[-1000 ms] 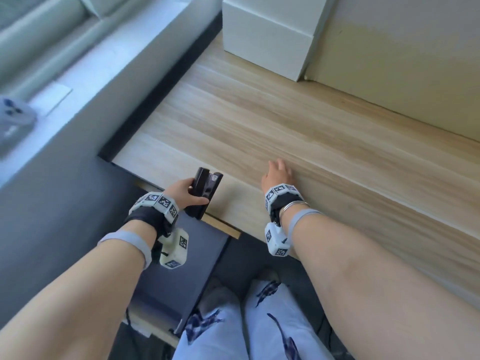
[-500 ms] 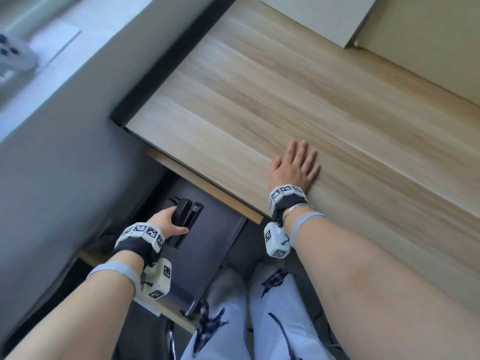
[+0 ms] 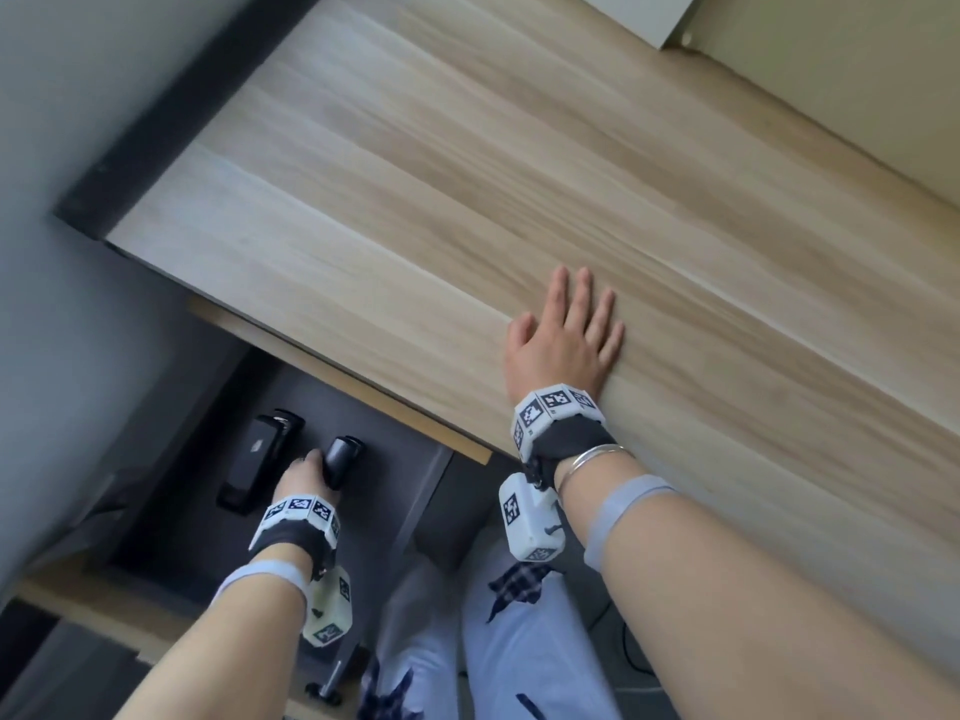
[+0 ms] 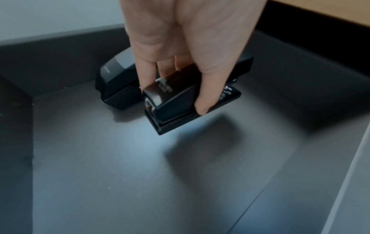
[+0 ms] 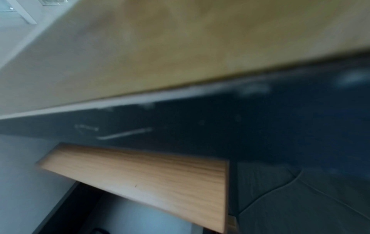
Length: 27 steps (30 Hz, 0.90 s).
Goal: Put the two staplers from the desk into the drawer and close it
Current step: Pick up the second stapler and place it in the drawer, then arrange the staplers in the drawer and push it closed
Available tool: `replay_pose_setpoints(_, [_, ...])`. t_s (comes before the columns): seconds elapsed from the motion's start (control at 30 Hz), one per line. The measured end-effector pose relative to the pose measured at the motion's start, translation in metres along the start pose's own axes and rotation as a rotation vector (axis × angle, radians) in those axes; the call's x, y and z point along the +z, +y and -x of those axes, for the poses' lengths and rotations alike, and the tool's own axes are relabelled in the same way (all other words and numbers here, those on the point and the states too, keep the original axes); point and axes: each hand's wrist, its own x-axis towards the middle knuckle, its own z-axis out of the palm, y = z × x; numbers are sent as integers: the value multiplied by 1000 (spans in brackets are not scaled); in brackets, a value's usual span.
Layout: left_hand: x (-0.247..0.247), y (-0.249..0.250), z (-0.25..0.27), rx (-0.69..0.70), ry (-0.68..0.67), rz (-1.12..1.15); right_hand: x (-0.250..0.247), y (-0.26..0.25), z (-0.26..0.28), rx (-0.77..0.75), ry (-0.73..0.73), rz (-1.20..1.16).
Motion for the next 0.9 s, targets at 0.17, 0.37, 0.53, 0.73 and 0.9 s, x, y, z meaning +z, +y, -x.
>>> replay_pose_setpoints(0.17, [8, 3, -16, 17, -20, -63, 1, -1, 0, -3, 55, 12])
replay_pose_setpoints(0.37, [14, 0, -29, 5, -37, -69, 3, 0, 0, -5, 53, 27])
replay_pose_setpoints(0.53, [16, -1, -30, -3, -54, -25, 1, 0, 0, -3, 48, 23])
replay_pose_setpoints(0.73, [-2, -17, -14, -81, -48, 62, -1, 0, 0, 11, 22, 14])
replay_pose_setpoints(0.9, [-29, -56, 20, -205, 101, 125, -6, -1, 2, 20, 2, -21])
